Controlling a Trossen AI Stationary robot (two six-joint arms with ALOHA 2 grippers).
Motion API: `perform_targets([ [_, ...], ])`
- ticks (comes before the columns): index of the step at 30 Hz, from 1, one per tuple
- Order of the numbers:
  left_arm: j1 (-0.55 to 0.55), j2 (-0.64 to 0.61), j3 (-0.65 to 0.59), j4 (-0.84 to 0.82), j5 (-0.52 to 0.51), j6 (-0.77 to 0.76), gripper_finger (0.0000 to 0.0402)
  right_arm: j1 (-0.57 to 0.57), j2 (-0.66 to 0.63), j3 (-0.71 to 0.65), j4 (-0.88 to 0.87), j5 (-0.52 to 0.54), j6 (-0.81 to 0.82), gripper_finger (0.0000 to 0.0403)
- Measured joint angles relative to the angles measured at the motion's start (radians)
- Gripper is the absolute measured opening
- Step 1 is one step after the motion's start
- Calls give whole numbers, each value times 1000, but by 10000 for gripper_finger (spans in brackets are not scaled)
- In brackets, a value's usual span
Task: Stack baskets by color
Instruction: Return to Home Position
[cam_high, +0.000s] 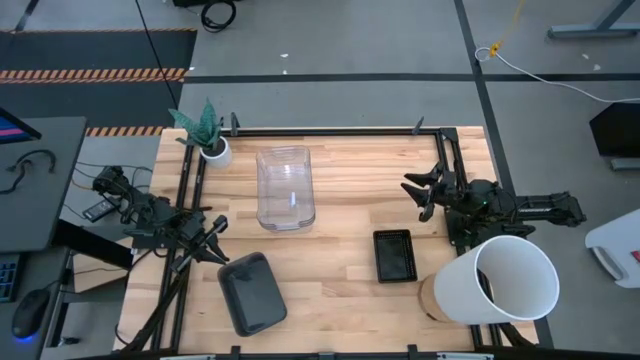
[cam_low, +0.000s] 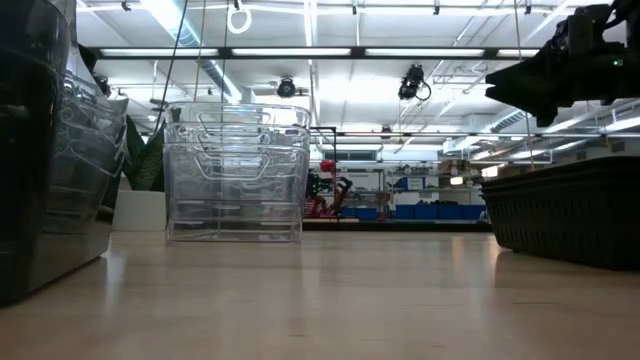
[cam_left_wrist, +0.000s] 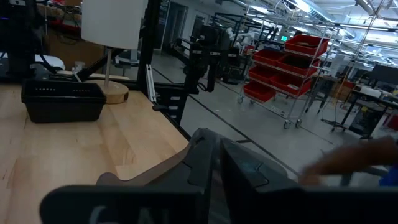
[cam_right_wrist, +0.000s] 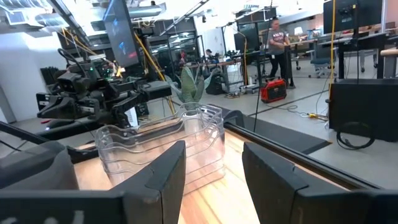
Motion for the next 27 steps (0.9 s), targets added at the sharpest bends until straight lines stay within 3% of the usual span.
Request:
perform_targets([
  [27,0,0,0,0,0,0,31,0,0,0,0,0,0,164],
])
